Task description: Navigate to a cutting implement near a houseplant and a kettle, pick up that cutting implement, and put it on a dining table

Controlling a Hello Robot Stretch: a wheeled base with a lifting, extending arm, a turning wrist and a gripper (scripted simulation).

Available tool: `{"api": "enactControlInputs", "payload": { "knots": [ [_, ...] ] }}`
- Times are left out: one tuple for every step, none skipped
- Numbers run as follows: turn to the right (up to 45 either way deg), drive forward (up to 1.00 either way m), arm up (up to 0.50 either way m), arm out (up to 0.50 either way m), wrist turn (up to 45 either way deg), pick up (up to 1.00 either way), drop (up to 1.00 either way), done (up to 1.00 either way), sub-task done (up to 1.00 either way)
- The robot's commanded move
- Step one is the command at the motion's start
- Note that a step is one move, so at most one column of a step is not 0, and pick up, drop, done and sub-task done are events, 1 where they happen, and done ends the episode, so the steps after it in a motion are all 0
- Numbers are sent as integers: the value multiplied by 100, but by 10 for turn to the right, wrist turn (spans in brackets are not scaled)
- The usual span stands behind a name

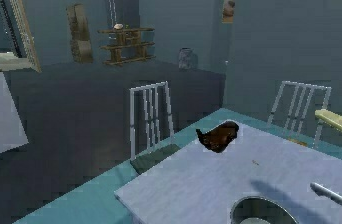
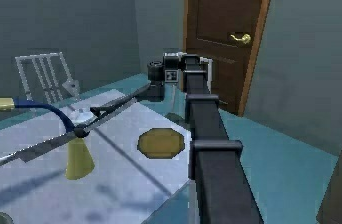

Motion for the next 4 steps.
{"api": "enactControlInputs", "payload": {
  "knots": [
    [0,0,0,0,-30,0,0,0,0],
    [0,0,-32,0,0,0,0,0,0],
    [0,0,0,0,0,0,100,0,0],
    [0,0,2,0,0,0,0,0,0]
  ]
}}
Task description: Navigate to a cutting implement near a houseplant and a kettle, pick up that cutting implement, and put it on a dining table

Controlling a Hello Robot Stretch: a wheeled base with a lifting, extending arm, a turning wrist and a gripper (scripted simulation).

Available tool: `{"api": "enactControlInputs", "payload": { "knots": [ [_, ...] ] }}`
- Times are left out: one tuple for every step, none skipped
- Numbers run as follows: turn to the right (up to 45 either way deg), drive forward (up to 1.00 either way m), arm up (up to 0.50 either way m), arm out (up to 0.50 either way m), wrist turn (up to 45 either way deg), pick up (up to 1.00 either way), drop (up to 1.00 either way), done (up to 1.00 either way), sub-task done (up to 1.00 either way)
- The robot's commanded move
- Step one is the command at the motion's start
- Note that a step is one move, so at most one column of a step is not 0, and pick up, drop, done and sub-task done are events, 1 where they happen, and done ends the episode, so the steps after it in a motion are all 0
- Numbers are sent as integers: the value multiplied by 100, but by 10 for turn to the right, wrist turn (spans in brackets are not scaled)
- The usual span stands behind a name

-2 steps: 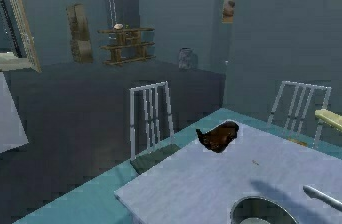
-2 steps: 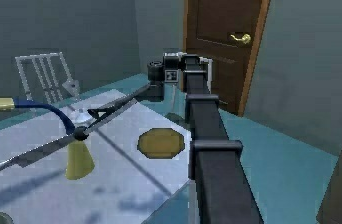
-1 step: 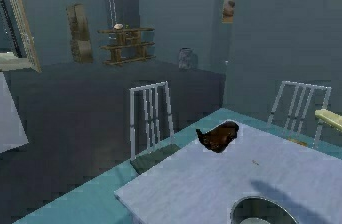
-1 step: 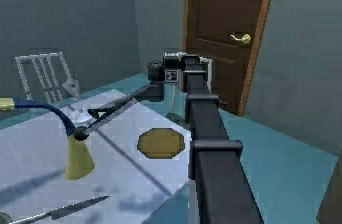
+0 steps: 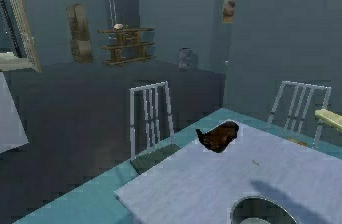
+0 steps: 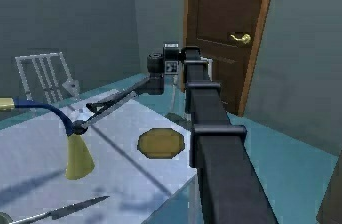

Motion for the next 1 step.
{"api": "enactControlInputs", "payload": {
  "knots": [
    [0,0,0,-8,0,0,0,0,0]
  ]
}}
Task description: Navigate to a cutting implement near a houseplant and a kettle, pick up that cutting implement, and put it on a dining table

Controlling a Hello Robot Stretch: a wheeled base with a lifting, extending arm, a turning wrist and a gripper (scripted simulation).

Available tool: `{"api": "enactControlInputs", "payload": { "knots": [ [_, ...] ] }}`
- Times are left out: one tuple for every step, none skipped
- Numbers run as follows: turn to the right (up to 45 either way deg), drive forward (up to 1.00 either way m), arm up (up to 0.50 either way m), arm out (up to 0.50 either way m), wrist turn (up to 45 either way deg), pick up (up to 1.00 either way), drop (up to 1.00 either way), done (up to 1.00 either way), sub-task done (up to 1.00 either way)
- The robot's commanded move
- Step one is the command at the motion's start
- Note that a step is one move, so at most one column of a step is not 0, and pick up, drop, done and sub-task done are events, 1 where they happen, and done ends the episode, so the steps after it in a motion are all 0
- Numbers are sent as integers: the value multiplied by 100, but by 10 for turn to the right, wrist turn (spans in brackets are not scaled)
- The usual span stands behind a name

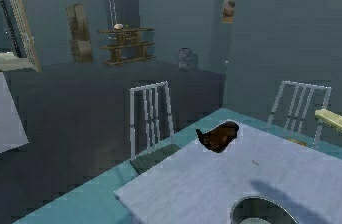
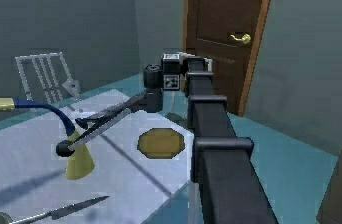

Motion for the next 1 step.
{"api": "enactControlInputs", "payload": {
  "knots": [
    [0,0,0,0,0,0,0,100,0]
  ]
}}
